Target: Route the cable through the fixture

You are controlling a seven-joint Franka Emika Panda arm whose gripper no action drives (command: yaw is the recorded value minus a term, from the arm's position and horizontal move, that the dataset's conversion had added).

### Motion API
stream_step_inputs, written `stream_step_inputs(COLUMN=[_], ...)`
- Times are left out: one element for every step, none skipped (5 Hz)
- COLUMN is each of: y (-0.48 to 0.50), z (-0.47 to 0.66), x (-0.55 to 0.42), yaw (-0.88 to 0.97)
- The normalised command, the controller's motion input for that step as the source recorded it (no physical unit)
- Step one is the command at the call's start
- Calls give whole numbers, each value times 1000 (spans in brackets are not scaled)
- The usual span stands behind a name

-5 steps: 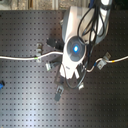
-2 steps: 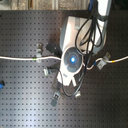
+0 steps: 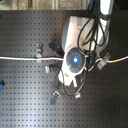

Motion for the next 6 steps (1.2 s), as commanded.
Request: stream_step_inputs(y=[0,28,124,147,167,106], z=[-28,0,323,128,-59,-235], x=[0,20,86,123,180,276], yaw=[177,0,403,529,494,429])
